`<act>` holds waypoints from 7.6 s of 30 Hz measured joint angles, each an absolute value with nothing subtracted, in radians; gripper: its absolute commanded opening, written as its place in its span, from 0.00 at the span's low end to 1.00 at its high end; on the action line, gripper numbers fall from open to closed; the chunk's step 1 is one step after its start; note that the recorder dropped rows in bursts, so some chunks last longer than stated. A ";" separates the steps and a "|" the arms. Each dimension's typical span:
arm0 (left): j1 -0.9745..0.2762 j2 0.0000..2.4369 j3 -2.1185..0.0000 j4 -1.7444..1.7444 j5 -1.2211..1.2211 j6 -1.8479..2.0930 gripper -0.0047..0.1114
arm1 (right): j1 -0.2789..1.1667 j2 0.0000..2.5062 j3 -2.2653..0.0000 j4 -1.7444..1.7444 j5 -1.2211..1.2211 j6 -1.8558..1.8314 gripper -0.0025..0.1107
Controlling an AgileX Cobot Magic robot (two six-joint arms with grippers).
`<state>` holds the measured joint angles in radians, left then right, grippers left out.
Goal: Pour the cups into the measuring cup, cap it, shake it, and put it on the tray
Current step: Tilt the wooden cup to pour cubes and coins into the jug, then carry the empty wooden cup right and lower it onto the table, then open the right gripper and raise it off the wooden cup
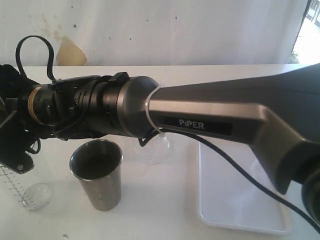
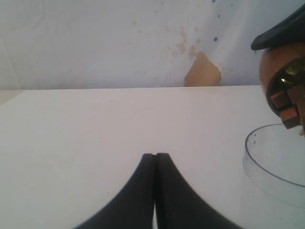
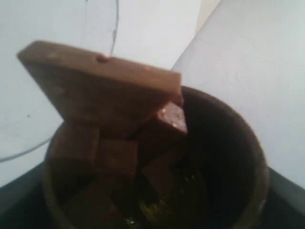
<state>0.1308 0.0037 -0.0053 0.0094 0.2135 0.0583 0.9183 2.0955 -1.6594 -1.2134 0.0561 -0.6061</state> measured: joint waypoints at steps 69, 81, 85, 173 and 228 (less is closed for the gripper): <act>0.131 0.004 -0.005 0.009 0.214 0.058 0.04 | 0.924 2.063 -1.659 -1.295 -0.039 -0.203 0.02; 0.131 0.004 -0.005 0.009 0.214 0.058 0.04 | 0.846 2.050 -1.659 -1.280 -0.237 0.144 0.02; 0.131 0.004 -0.005 0.009 0.214 0.058 0.04 | 0.832 2.014 -1.659 -1.255 -0.235 0.315 0.02; 0.131 0.004 -0.005 0.009 0.214 0.058 0.04 | 0.152 2.310 -1.210 -0.792 -0.802 0.407 0.02; 0.131 0.004 -0.005 0.009 0.214 0.058 0.04 | 0.152 2.223 -1.223 -0.804 -0.869 0.411 0.76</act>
